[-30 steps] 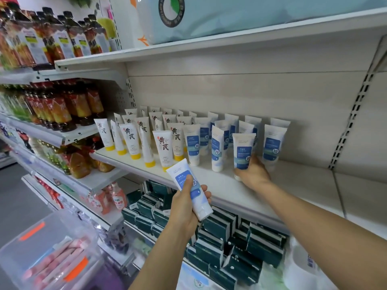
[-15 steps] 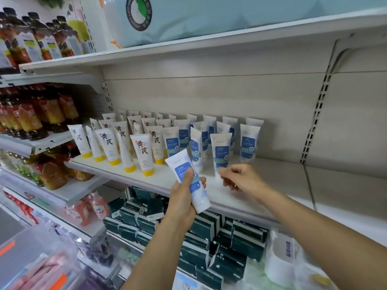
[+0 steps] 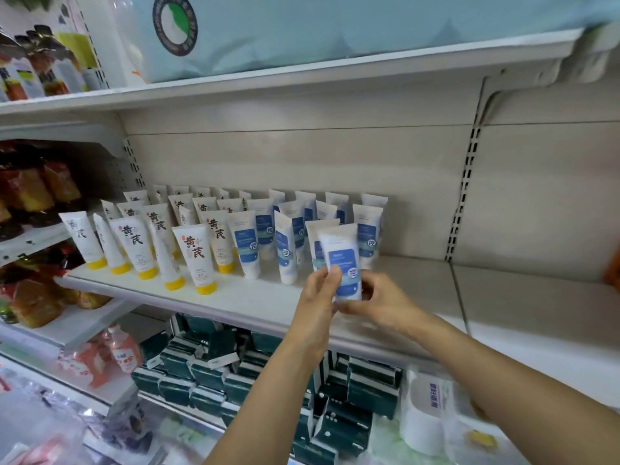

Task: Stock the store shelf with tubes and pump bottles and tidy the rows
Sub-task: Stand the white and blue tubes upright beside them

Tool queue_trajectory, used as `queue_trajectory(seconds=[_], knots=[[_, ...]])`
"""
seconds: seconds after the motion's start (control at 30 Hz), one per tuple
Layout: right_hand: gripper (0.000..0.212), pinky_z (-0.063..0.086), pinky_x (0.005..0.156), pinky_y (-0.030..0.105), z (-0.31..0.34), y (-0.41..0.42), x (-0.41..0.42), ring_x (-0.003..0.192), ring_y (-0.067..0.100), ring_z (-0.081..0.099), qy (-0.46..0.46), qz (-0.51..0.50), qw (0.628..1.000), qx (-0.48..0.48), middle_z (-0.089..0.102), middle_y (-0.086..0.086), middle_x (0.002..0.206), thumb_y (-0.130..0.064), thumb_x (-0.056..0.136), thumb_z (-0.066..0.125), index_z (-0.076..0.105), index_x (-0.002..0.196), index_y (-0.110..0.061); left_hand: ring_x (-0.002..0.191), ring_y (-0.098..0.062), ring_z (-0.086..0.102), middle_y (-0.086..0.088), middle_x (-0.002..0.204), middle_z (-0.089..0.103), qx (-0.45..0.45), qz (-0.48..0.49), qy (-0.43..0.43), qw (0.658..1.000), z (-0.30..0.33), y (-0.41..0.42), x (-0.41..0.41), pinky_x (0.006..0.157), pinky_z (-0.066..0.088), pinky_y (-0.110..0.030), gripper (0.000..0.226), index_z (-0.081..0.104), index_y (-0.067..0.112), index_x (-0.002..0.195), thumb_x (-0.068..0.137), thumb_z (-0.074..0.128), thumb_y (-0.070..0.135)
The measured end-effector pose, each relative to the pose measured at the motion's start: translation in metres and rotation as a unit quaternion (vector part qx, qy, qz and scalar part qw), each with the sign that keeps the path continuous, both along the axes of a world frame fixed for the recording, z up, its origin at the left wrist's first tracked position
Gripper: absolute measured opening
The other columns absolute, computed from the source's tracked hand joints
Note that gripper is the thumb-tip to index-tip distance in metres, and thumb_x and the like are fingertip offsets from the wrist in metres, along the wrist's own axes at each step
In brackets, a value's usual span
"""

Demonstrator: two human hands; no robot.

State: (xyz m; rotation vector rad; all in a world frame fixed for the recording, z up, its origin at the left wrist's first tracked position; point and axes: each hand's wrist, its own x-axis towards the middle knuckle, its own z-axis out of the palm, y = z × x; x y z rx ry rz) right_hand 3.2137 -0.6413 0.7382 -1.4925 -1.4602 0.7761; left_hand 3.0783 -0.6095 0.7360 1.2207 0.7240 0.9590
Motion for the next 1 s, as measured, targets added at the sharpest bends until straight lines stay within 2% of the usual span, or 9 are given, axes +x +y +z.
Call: queue_trajectory(seconds=[0.1, 0.2, 0.27, 0.43, 0.57, 0.77, 0.9, 1.0], knots=[[0.031, 0.048, 0.066, 0.010, -0.008, 0.003, 0.017, 0.077, -0.006, 0.063, 0.001, -0.116, 0.993, 0.005, 0.068, -0.014, 0.090, -0.015, 0.077, 0.080, 0.060, 0.094, -0.032, 0.127, -0.017, 0.050, 0.000, 0.136, 0.054, -0.038, -0.009, 0.010, 0.999, -0.001, -0.001, 0.001, 0.110, 0.038, -0.037, 0.046, 0.046, 0.020, 0.135, 0.097, 0.049, 0.045], [0.038, 0.049, 0.070, 0.017, -0.019, 0.011, 0.028, 0.082, -0.002, 0.062, -0.014, -0.182, 0.983, 0.014, 0.066, -0.013, 0.092, -0.018, 0.075, 0.081, 0.060, 0.105, -0.026, 0.125, -0.020, 0.051, -0.003, 0.136, 0.052, -0.074, -0.001, 0.008, 0.997, -0.003, -0.001, 0.002, 0.108, 0.041, -0.036, 0.043, 0.044, 0.018, 0.137, 0.100, 0.047, 0.039], [0.045, 0.048, 0.069, 0.021, -0.024, 0.019, 0.031, 0.083, 0.004, 0.063, -0.013, -0.195, 0.981, 0.013, 0.067, -0.009, 0.096, -0.020, 0.073, 0.082, 0.058, 0.111, -0.023, 0.120, -0.020, 0.054, -0.004, 0.133, 0.055, -0.089, 0.002, 0.006, 0.996, -0.004, 0.000, 0.001, 0.106, 0.044, -0.036, 0.036, 0.048, 0.018, 0.131, 0.100, 0.049, 0.036], [0.052, 0.055, 0.080, 0.034, -0.029, 0.039, 0.031, 0.086, 0.016, 0.066, -0.058, -0.213, 0.975, -0.022, 0.069, -0.002, 0.101, -0.030, 0.068, 0.082, 0.055, 0.111, -0.023, 0.111, -0.021, 0.060, -0.007, 0.119, 0.062, -0.120, 0.037, -0.008, 0.992, -0.005, 0.008, -0.008, 0.100, 0.049, -0.037, 0.014, 0.056, 0.019, 0.111, 0.100, 0.051, 0.027], [0.055, 0.054, 0.082, 0.037, -0.028, 0.045, 0.030, 0.089, 0.022, 0.066, -0.074, -0.224, 0.971, -0.033, 0.068, 0.000, 0.104, -0.033, 0.067, 0.081, 0.052, 0.112, -0.023, 0.110, -0.023, 0.061, -0.008, 0.116, 0.062, -0.127, 0.056, -0.017, 0.990, -0.004, 0.011, -0.012, 0.101, 0.048, -0.038, 0.024, 0.053, 0.013, 0.120, 0.099, 0.053, 0.025], [0.054, 0.053, 0.078, 0.032, -0.027, 0.046, 0.027, 0.087, 0.021, 0.064, -0.066, -0.237, 0.969, -0.041, 0.067, 0.000, 0.105, -0.031, 0.070, 0.081, 0.051, 0.113, -0.020, 0.109, -0.025, 0.061, -0.009, 0.114, 0.063, -0.139, 0.051, -0.019, 0.989, -0.002, 0.007, -0.009, 0.101, 0.049, -0.039, 0.026, 0.052, 0.012, 0.123, 0.098, 0.053, 0.022], [0.059, 0.051, 0.080, 0.035, -0.025, 0.040, 0.023, 0.095, 0.026, 0.062, -0.091, -0.246, 0.964, -0.048, 0.063, 0.004, 0.109, -0.031, 0.068, 0.083, 0.047, 0.112, -0.016, 0.108, -0.025, 0.062, -0.009, 0.114, 0.063, -0.142, 0.048, -0.018, 0.988, -0.001, 0.007, -0.009, 0.098, 0.051, -0.038, 0.027, 0.052, 0.011, 0.124, 0.098, 0.054, 0.021], [0.061, 0.045, 0.072, 0.032, -0.023, 0.032, 0.021, 0.092, 0.027, 0.059, -0.107, -0.241, 0.962, -0.067, 0.058, 0.007, 0.107, -0.026, 0.066, 0.084, 0.042, 0.107, -0.010, 0.106, -0.026, 0.064, -0.011, 0.114, 0.064, -0.148, 0.053, -0.026, 0.987, -0.003, 0.007, -0.015, 0.091, 0.054, -0.037, 0.027, 0.052, 0.011, 0.124, 0.098, 0.054, 0.020]])
